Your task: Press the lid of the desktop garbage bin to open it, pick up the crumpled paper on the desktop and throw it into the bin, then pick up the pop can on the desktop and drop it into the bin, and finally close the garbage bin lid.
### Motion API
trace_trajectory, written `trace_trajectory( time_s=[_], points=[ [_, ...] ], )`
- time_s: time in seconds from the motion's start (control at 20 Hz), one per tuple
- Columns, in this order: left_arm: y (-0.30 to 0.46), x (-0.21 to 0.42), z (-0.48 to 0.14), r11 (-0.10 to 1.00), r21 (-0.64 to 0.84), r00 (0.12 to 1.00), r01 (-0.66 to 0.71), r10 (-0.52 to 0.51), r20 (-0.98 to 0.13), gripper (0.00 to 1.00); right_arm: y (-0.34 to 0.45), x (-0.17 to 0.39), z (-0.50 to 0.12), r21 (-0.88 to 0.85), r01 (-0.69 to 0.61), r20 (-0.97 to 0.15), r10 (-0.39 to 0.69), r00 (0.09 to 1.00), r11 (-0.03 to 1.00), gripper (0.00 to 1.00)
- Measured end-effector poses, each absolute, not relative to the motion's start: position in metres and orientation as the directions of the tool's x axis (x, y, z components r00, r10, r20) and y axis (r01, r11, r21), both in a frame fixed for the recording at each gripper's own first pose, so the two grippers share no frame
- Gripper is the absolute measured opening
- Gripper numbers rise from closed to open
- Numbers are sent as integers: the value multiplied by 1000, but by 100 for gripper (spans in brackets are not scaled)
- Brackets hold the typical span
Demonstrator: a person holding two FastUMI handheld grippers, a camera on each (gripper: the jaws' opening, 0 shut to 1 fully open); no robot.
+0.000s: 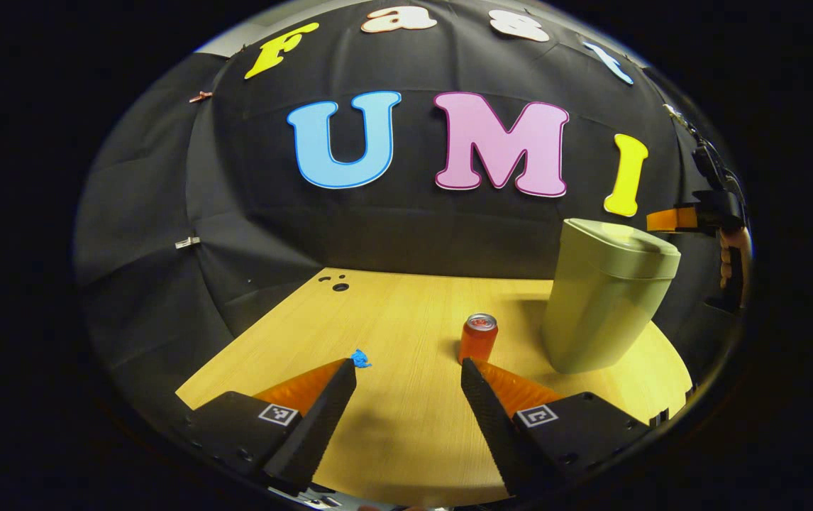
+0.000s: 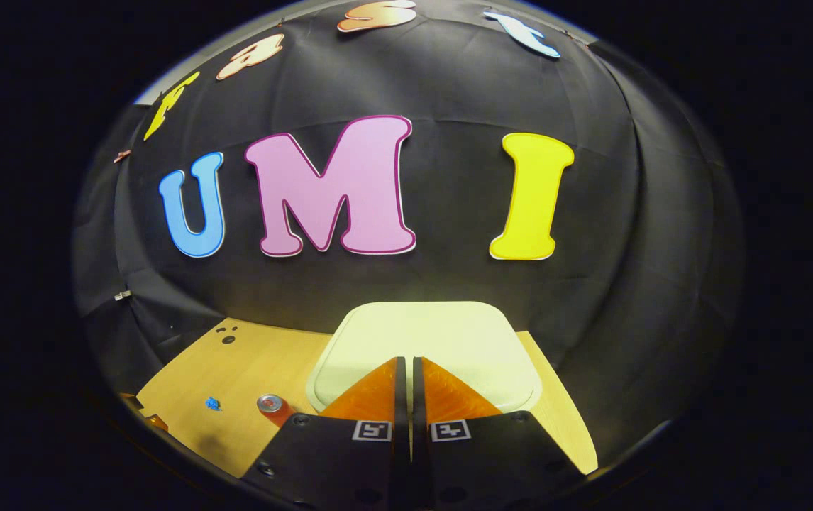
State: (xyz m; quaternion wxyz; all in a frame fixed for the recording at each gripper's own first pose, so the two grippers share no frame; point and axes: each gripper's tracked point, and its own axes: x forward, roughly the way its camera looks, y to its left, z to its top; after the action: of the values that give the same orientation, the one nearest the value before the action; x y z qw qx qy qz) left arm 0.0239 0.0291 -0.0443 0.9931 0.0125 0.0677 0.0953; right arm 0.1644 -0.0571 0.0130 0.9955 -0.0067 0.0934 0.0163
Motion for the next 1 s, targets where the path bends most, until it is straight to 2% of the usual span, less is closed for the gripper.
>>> trace_trajectory(
  time_s=[0.25, 0.45, 0.65, 1.0],
  points=[
    [35, 23, -46, 976, 20, 966, -216, 217, -138, 96, -56, 169, -4, -52, -40, -214, 28, 976, 998, 5],
    [31, 26, -48, 978, 22, 968, -206, 207, -138, 96, -56, 166, -3, -63, -35, -197, 22, 980, 997, 5],
    [28, 25, -49, 982, 27, 972, -189, 190, -141, 96, -55, 168, -6, -175, -22, -151, -5, 988, 984, 6],
    [33, 21, -48, 981, 15, 972, -193, 193, -137, 96, -56, 170, -10, -101, -22, -146, 7, 989, 995, 6]
  ],
)
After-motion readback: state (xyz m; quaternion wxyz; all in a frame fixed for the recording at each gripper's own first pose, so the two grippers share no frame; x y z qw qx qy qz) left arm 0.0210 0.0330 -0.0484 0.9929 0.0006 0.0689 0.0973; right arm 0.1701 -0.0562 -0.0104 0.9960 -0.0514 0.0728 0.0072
